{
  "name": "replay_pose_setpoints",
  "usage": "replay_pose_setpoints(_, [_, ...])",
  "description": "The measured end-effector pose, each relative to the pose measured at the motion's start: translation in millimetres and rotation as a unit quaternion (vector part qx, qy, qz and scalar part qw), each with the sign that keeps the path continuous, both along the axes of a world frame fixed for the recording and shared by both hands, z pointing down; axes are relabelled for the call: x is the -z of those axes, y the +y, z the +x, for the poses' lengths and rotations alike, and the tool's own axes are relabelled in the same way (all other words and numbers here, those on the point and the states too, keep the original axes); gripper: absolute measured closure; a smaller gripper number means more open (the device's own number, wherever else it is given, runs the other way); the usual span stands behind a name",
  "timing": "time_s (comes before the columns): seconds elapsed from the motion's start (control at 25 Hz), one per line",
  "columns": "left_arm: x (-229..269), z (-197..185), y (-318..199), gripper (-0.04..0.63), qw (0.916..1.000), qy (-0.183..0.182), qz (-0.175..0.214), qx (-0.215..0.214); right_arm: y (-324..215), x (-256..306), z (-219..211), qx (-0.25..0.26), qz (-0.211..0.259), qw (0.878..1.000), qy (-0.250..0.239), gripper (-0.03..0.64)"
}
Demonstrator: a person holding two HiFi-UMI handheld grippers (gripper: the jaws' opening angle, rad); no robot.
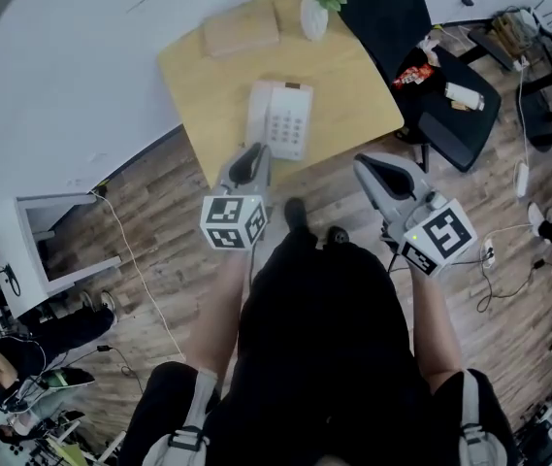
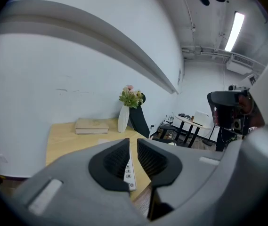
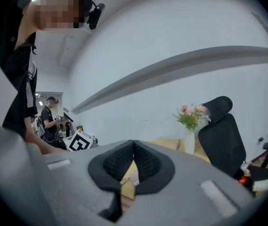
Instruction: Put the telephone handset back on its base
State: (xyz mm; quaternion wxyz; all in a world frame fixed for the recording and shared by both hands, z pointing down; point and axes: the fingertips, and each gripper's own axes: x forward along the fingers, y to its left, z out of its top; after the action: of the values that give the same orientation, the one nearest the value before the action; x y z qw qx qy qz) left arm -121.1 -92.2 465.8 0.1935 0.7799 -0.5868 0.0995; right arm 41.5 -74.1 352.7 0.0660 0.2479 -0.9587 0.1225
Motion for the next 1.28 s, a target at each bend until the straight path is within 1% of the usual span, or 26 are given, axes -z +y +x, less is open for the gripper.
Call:
replay_pose_setpoints(0.16, [15.6,12.7,21.9,0.565,0.9997,-0.005,0.013,0.018,14.7,3.4,10.0,0.02,0.003,1.0,-0.008,0.614])
replay_pose_setpoints(0.24, [23.0,20.0,33.6,0.566,0.9996,-0.005,0.017,0.024,22.0,4.5,15.1,0.029,0.004,1.0,-0.012,0.614])
replay_pose_setpoints(0.32, [31.1,30.0,45.4,0.571,0.9994,0.001,0.018,0.028,29.0,3.3,21.9,0.035,0.003,0.999,-0.016,0.614])
replay_pose_setpoints(0.4, [40.9,40.7,59.1,0.578,0.9993,0.014,0.021,0.029,37.6,-0.3,29.5,0.038,-0.002,0.999,-0.019,0.614])
replay_pose_setpoints(0.48, [51.9,50.6,74.0,0.583,0.9989,0.023,0.029,0.029,47.7,-3.4,36.0,0.042,-0.006,0.999,-0.023,0.615])
replay_pose_setpoints(0.76, [81.7,80.2,112.0,0.586,0.9979,0.034,0.053,0.015,76.1,-0.9,48.1,0.055,0.0,0.998,-0.031,0.614])
replay_pose_setpoints(1.04, [104.0,99.7,138.8,0.586,0.9969,0.027,0.073,0.008,98.6,3.5,55.6,0.065,0.01,0.997,-0.028,0.615])
replay_pose_setpoints(1.28, [110.8,108.5,155.4,0.586,0.9964,0.027,0.079,0.016,114.9,6.9,62.9,0.075,0.013,0.997,-0.027,0.615])
